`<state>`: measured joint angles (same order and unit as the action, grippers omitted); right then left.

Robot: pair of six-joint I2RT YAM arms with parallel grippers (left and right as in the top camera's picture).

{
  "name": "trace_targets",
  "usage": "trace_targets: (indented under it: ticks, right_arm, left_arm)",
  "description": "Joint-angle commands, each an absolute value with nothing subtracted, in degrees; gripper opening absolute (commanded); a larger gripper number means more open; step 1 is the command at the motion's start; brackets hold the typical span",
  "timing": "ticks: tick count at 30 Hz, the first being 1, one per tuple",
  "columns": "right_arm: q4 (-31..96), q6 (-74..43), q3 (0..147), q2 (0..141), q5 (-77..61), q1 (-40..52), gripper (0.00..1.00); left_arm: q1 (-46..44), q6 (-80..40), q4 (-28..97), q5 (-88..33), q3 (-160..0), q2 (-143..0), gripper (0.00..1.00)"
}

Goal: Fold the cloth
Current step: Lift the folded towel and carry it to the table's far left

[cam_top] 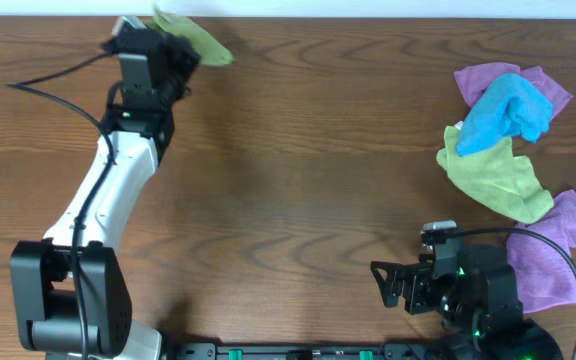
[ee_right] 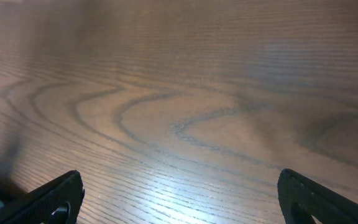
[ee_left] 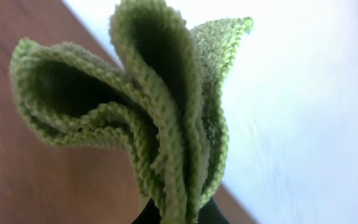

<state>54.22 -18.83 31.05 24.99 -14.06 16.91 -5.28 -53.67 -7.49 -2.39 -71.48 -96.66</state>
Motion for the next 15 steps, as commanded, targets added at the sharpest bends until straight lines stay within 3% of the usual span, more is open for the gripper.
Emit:
trace_targets:
  ticks: [1, 15]
  right_arm:
    - [54.3, -19.3, 31.0, 24.7, -13.7, 16.5, 0.99]
    - [54.3, -19.3, 31.0, 24.7, -13.7, 16.5, 0.99]
  left_arm:
    - [-4.4, -51.8, -8.0, 6.0, -73.8, -98.7, 0.06]
    - [-3.3, -51.9, -18.7, 16.1, -83.3, -119.1, 0.06]
